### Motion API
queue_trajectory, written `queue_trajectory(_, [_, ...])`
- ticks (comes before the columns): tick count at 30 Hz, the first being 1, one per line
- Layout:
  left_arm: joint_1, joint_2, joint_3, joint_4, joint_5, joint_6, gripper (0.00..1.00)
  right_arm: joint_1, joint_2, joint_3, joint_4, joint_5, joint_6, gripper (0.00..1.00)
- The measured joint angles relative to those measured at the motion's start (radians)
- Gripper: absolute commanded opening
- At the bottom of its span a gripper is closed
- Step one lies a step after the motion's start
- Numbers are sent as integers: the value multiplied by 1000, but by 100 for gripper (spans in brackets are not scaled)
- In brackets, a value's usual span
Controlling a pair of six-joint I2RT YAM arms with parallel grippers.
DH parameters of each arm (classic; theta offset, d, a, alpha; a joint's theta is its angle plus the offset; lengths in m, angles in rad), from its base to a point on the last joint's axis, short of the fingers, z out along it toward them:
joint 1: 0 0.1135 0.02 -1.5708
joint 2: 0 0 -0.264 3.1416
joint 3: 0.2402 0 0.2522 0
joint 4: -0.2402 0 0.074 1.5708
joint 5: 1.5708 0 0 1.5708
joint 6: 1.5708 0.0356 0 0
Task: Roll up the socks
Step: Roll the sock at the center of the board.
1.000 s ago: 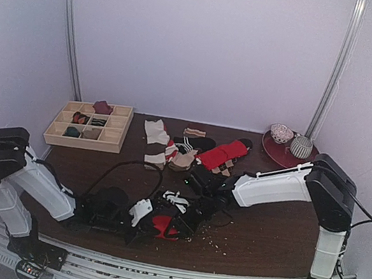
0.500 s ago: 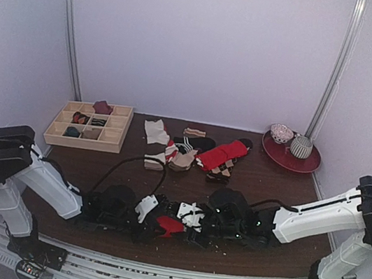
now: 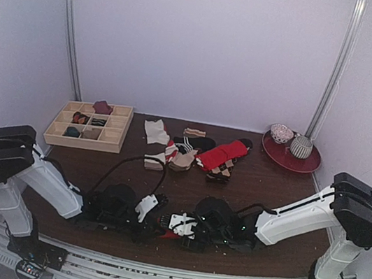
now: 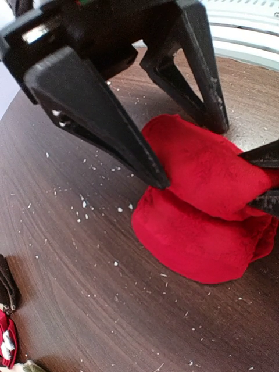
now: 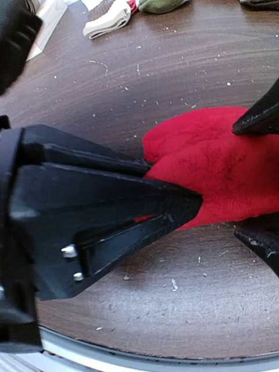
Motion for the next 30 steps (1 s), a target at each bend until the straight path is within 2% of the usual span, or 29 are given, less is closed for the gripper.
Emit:
queue_trajectory(5, [7,3,-16,29,23,0,0,0,29,7,-6,0,-2,33])
queue_trajectory(9, [10,-2,-29,41,27,1,0,-6,46,56,-77,-26,13,27])
queue_trajectory(11, [10,-17,-38,35,20,6,19,-15,53,92,-129,-55,27,26])
queue_trajectory(13, [9,-48,-48,9,-2,24,28,-35,73,152,-208,-116,47,26])
queue_trajectory(15, [8,-86,-58,-37,-40,34,43,-60,103,219,-290,-197,61,26])
queue_trajectory(17, [11,-145,-74,-96,-96,46,51,-82,135,276,-354,-280,74,26])
queue_trajectory(18, [11,-181,-84,-120,-127,58,60,-92,150,299,-380,-314,85,26])
queue_trajectory(20, [6,-263,-106,-160,-183,100,87,-103,176,331,-423,-364,104,26])
queue_trajectory(21, [5,-307,-117,-170,-212,123,97,-114,188,345,-442,-389,112,26])
queue_trajectory(26, [4,-497,-146,-176,-358,209,98,-135,218,383,-489,-448,155,26])
queue_trajectory(30, [4,-586,-174,-137,-412,251,98,-148,226,385,-490,-478,187,26])
